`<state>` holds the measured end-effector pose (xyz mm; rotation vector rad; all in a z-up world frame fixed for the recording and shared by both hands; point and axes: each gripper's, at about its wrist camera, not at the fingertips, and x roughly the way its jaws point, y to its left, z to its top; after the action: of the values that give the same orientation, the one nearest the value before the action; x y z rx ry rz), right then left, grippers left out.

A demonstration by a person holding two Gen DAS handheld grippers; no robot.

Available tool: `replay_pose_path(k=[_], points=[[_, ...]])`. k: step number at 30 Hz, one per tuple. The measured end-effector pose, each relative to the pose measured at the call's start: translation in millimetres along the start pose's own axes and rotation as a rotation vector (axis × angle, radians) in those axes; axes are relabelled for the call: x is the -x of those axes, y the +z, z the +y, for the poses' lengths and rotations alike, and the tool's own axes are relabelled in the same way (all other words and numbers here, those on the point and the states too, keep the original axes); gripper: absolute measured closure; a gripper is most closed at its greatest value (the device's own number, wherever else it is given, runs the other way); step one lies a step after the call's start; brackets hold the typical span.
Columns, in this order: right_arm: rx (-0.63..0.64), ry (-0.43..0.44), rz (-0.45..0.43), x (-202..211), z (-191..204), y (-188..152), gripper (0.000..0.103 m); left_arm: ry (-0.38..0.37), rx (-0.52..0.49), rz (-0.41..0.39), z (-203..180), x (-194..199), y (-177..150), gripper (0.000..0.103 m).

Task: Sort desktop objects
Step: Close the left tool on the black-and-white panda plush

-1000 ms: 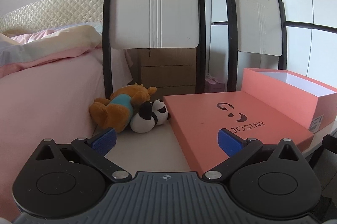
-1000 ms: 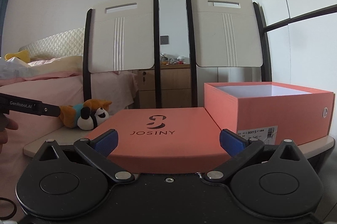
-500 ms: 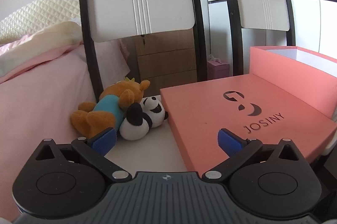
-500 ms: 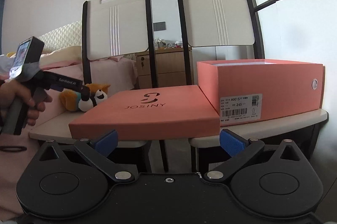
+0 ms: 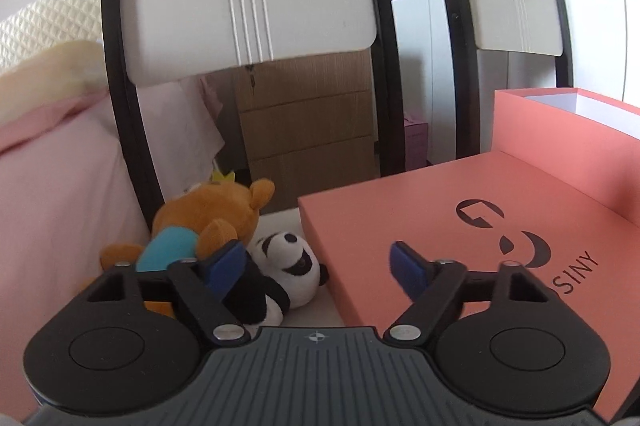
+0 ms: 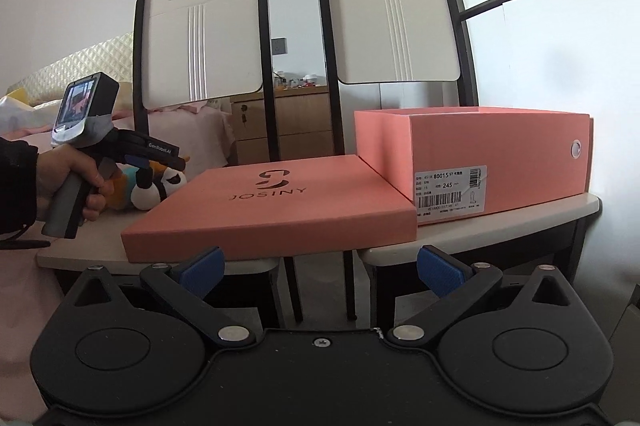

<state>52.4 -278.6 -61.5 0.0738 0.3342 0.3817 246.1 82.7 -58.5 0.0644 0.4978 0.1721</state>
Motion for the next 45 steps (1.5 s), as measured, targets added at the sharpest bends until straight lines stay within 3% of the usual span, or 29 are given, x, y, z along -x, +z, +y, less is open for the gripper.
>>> replay_pose_path(k=[5, 9, 12, 14, 20, 39, 45], points=[[0.013, -0.002, -0.003, 4, 13, -22, 0.001, -0.028, 0.001, -0.005, -1, -4, -8, 0.037], [0.098, -0.04, -0.087, 12, 16, -44, 0.001, -0.019, 0.032, 0.007, 4, -10, -10, 0.045], [0.119, -0.034, -0.097, 9, 9, -55, 0.001, -0.05, 0.083, 0.015, 12, -11, -8, 0.05], [0.12, -0.035, -0.086, 4, 3, -61, 0.001, -0.035, 0.067, -0.011, 12, -10, -9, 0.05], [0.143, -0.036, -0.062, -7, -13, -83, 0.001, 0.009, 0.077, -0.006, 13, -12, -15, 0.068], [0.101, -0.078, -0.005, -30, -38, -101, 0.001, 0.141, 0.067, -0.082, 17, 6, -11, 0.067], [0.091, -0.078, 0.019, -38, -41, -103, 0.001, 0.157, 0.085, -0.039, 21, 0, -14, 0.066]])
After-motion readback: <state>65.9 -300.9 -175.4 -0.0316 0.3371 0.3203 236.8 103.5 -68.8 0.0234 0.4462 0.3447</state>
